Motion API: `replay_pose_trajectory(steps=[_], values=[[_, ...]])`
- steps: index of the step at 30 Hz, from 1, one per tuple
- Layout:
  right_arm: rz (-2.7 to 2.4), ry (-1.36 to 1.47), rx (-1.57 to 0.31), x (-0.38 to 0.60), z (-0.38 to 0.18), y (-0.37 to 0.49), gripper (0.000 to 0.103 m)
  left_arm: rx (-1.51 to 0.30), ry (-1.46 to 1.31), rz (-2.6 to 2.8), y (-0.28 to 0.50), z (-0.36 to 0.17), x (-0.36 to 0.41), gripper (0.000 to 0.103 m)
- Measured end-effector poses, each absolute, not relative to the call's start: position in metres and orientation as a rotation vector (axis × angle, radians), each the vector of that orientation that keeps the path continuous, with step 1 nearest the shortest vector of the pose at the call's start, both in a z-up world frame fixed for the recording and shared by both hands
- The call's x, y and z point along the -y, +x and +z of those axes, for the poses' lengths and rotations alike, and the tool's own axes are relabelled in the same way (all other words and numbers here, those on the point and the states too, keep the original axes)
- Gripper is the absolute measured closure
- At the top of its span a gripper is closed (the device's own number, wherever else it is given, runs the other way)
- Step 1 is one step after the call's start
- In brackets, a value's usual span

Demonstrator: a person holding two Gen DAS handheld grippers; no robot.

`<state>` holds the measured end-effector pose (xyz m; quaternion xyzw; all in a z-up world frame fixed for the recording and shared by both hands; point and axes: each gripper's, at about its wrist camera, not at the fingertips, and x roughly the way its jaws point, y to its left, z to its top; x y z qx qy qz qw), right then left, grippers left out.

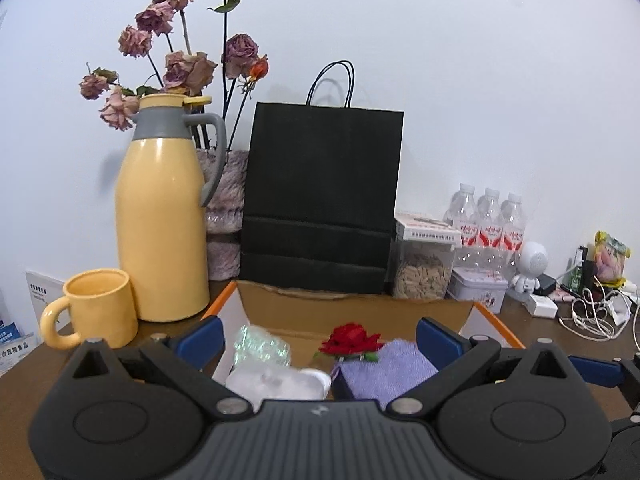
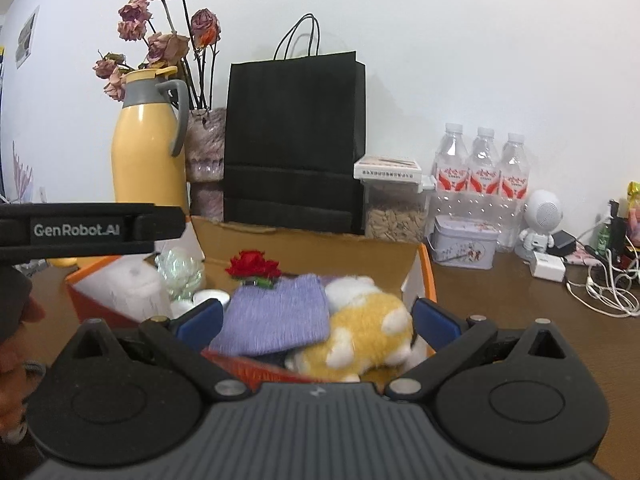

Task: Organize objects
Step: 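Withdraw both tools from the box back to the table items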

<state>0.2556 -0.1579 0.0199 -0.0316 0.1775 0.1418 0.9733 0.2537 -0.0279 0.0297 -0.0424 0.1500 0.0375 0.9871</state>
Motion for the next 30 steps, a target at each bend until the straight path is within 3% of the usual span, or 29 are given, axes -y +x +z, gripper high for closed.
replay_pose_trajectory(steps=[30], values=[[0.260,-0.087,-0.480,0.174,-0.017,0.170,0.000,-0.499,-0.012,0.050,0.169,-0.026,0.010,0.000]])
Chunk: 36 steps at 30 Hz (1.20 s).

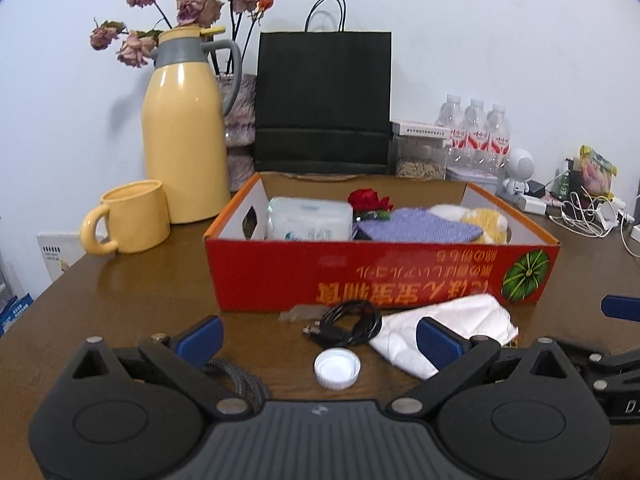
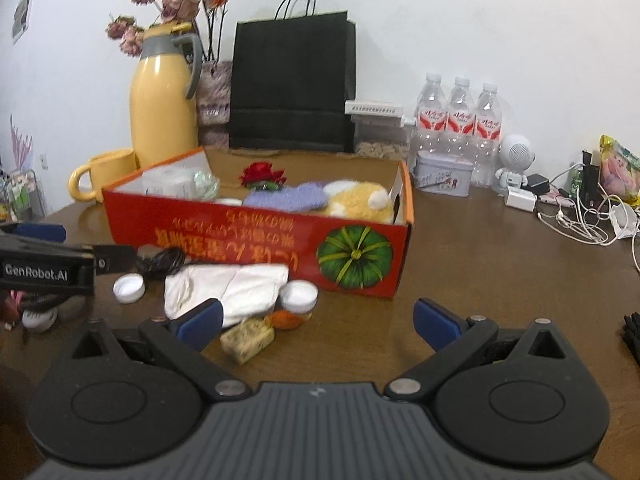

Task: Organize objects
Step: 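Withdraw both tools from the box back to the table items, then grasp the tan wooden block with the right tool while the left tool grasps a small white cap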

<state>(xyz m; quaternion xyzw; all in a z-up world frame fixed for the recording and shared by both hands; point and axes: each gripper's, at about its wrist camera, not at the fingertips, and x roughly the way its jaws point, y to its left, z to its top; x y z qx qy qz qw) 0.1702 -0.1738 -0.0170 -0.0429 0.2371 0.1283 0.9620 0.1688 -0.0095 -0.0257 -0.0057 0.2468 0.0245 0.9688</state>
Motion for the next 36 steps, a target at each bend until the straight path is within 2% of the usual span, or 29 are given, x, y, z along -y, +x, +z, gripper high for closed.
replay_pose_trajectory(steps=[12,14,17,25,27,28,29,30,32,36], values=[[0.264,-0.151,-0.604,0.155,-0.031,0.176,0.000,-0.612,0.001,0.045,0.177,-0.038,0.008,0.000],[0.276,-0.138,-0.618,0.152,-0.032,0.180,0.005,-0.625,-0.008,0.042,0.179,-0.039,0.006,0.000],[0.301,-0.118,-0.658,0.146,-0.035,0.189,0.017,-0.651,-0.013,0.055,0.184,-0.042,0.005,0.000],[0.315,-0.094,-0.669,0.140,-0.036,0.195,0.023,-0.716,-0.032,0.104,0.206,-0.051,0.000,0.006],[0.320,-0.093,-0.665,0.140,-0.036,0.195,0.032,-0.707,-0.025,0.107,0.207,-0.052,0.001,0.010],[0.325,-0.092,-0.661,0.139,-0.035,0.194,0.037,-0.695,-0.020,0.100,0.205,-0.051,0.001,0.022],[0.329,-0.090,-0.656,0.139,-0.035,0.194,0.047,-0.679,-0.017,0.087,0.202,-0.050,0.002,0.042],[0.336,-0.086,-0.651,0.140,-0.034,0.193,0.059,-0.666,-0.016,0.074,0.200,-0.049,0.003,0.052],[0.362,-0.074,-0.645,0.140,-0.033,0.192,0.070,-0.656,-0.024,0.028,0.198,-0.048,0.004,0.058],[0.384,-0.063,-0.642,0.140,-0.032,0.190,0.070,-0.648,-0.058,-0.001,0.195,-0.046,0.001,0.059]])
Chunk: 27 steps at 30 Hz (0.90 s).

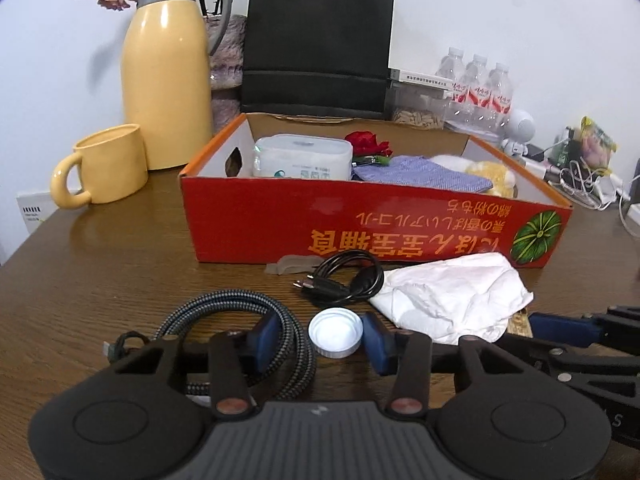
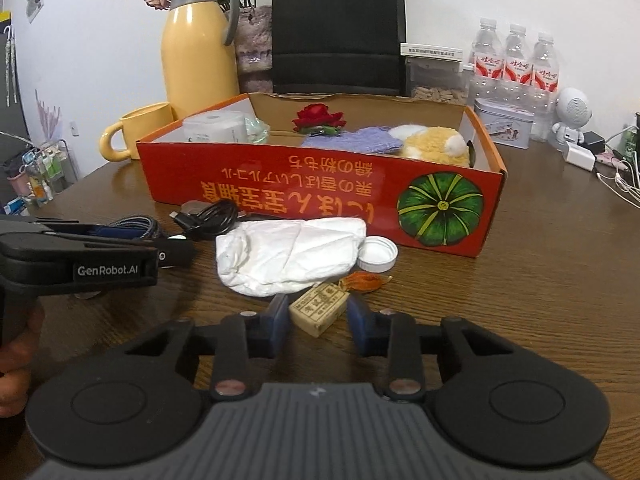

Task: Organize objects
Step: 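Grasp the tan wooden block with the right tool while the left tool grasps a small white cap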

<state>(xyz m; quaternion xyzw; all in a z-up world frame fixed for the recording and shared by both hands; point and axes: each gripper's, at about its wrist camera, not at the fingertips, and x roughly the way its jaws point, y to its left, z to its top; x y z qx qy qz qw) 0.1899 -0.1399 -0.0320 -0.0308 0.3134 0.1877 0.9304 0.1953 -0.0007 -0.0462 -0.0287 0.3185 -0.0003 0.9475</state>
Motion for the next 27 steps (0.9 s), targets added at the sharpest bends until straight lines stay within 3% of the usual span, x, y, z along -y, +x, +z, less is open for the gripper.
replay_pose_trajectory(steps=[27], values=[[0.392,-0.043,-0.557,0.150,-0.025,0.164,0.076,-0.592,-0.028,-0.020,0.164,-0.043,0.006,0.060]])
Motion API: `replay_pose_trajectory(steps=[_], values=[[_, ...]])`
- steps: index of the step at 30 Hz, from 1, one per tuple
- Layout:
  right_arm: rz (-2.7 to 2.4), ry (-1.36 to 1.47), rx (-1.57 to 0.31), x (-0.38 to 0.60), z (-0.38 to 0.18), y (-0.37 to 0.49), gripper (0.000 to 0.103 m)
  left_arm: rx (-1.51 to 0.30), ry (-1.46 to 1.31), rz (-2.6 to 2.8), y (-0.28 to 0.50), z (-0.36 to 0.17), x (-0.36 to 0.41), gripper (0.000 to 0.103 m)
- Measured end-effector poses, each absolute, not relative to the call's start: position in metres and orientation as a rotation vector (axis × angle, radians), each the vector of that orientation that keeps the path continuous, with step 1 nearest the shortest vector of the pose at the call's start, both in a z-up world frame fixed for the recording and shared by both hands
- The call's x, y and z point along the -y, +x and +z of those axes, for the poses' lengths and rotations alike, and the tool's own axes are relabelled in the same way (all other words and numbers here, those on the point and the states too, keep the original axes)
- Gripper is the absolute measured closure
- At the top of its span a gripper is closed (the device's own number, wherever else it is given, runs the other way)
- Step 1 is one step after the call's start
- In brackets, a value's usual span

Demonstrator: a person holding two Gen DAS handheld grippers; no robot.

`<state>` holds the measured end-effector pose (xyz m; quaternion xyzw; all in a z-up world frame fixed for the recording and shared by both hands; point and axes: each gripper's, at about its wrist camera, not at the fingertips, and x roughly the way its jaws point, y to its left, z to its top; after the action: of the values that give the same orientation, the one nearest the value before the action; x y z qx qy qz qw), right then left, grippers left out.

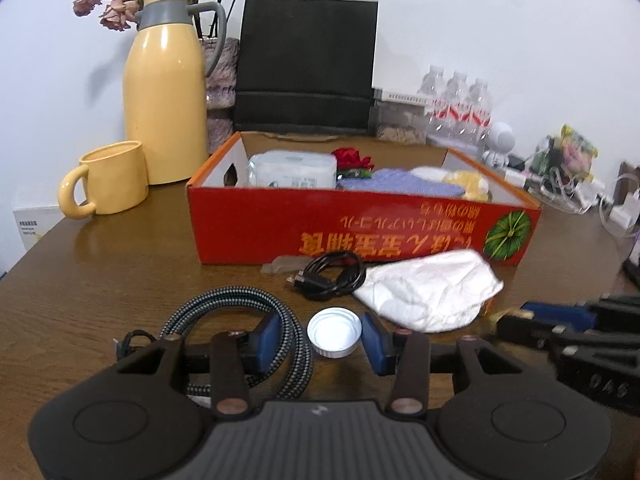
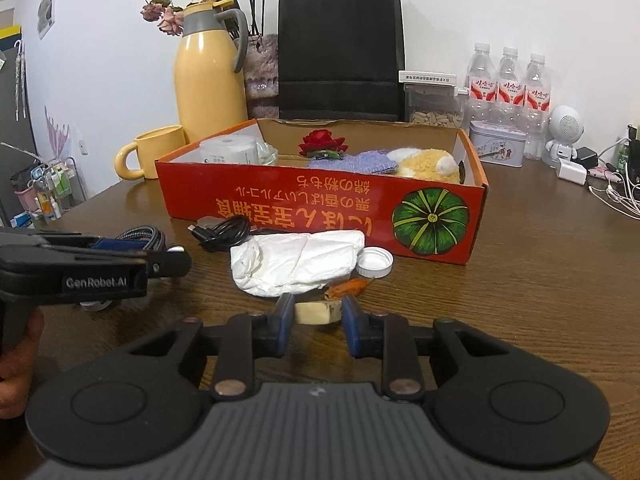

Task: Organize objects
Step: 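Grasp the tan wooden block with the right tool while the left tool grasps a small white cap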

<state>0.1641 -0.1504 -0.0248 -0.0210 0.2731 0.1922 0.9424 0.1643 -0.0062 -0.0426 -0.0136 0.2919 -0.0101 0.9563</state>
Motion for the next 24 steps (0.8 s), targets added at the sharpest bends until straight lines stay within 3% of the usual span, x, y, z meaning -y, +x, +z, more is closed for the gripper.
replay_pose_trajectory(steps=[3,5,7,14,17,19,21,24], values=[[0.391,-0.036,-0.556,0.152,-0.024,0.163,0.076,-0.632,0.019,-0.002,0.167,-0.047,0.011,0.057],[0.389,-0.030,-0.557,0.153,-0.024,0.162,0.076,-0.646,0.060,0.025,0.167,-0.048,0.016,0.038],[0.389,-0.026,-0.562,0.154,-0.025,0.162,0.076,-0.623,0.087,0.044,0.160,-0.046,0.018,0.030],[0.385,-0.019,-0.583,0.155,-0.027,0.164,0.075,-0.519,0.118,-0.022,0.147,-0.033,0.027,0.032],[0.379,-0.014,-0.591,0.156,-0.027,0.165,0.074,-0.569,0.122,-0.051,0.160,-0.039,0.033,0.047],[0.378,-0.017,-0.601,0.156,-0.028,0.166,0.070,-0.615,0.103,-0.055,0.169,-0.044,0.031,0.049],[0.374,-0.019,-0.609,0.155,-0.029,0.167,0.058,-0.608,0.096,-0.042,0.170,-0.044,0.028,0.049],[0.367,-0.024,-0.625,0.155,-0.030,0.168,0.055,-0.608,0.097,-0.043,0.168,-0.046,0.028,0.049]])
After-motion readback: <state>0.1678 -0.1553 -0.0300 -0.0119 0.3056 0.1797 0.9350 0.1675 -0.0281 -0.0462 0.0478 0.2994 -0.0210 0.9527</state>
